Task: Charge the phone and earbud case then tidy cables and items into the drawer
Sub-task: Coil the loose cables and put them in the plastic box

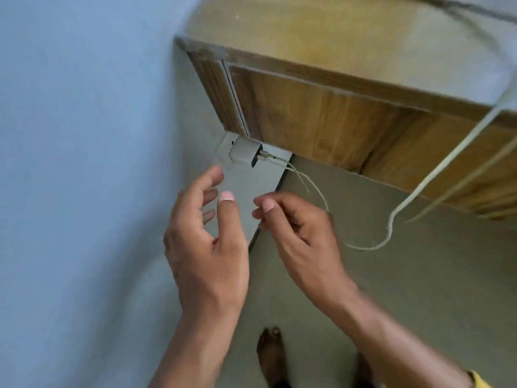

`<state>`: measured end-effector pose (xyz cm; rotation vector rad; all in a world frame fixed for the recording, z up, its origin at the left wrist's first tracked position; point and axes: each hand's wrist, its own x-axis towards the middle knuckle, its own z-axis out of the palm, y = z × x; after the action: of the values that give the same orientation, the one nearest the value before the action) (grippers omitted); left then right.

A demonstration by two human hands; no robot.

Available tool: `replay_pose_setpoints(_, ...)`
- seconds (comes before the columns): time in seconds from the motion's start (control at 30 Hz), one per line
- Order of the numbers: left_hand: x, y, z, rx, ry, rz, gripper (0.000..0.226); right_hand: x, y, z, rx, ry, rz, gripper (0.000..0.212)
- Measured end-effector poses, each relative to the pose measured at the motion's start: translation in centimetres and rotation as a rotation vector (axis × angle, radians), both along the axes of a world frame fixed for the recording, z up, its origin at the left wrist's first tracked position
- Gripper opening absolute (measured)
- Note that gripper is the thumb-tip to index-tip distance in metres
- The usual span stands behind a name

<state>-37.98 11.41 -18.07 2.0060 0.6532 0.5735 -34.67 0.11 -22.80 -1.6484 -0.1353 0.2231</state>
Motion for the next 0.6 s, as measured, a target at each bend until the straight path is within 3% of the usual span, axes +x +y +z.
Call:
replay_pose_setpoints(0.27, -1.1, -8.8, 13.3, -0.335, -0.075, 0.074, 0.038, -0.7, -7.3, 15.4, -0.091, -0.225, -0.015, 0.029)
replay_pose_setpoints(0.37, -0.3, -12.2, 17.6, -0.394, -0.082, 0.085, 0.035, 1.0, -10.8, 20.8, -0.056, -0.184, -0.022, 0.033)
replay_pose_setpoints(0.47, 1.6, -14.8, 20.8, -0.47, -0.084, 0.055, 0.034, 3.3, -13.8, 24.9, -0.053, -0.123, -0.048, 0.023)
replay_pose_setpoints(0.53, 3.2, -15.9, 22.1, -0.507, -0.079, 0.02, 0.02, 5.0, -15.3, 26.6, -0.084, -0.081, -0.062, 0.02)
replay_pose_setpoints(0.6, 5.0, -16.6, 23.1, -0.509, -0.055, -0.002, 0.023, 6.8, -16.3, 28.0, -0.103, -0.042, -0.067, 0.028)
